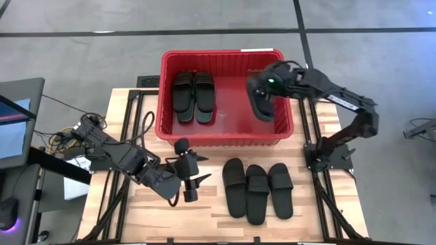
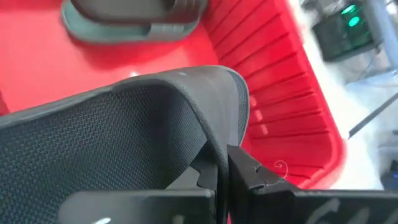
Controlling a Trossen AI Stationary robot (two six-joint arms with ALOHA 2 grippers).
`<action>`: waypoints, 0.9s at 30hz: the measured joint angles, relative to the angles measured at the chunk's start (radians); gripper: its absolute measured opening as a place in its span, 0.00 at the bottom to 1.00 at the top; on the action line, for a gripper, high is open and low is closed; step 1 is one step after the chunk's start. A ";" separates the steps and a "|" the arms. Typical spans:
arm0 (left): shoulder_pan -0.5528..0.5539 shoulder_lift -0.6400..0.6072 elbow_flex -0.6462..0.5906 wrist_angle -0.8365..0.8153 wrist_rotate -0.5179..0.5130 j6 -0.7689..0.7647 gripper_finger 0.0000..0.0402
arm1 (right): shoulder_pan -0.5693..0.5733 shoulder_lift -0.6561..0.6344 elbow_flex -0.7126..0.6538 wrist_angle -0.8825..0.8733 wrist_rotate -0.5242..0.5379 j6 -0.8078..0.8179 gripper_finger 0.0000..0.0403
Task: Pick and place slides into bin
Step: Put the black slide into the red bin
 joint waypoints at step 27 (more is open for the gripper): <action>0.091 -0.132 0.000 0.002 -0.235 0.055 0.55 | -0.369 0.270 -0.001 0.102 -0.277 -0.368 0.00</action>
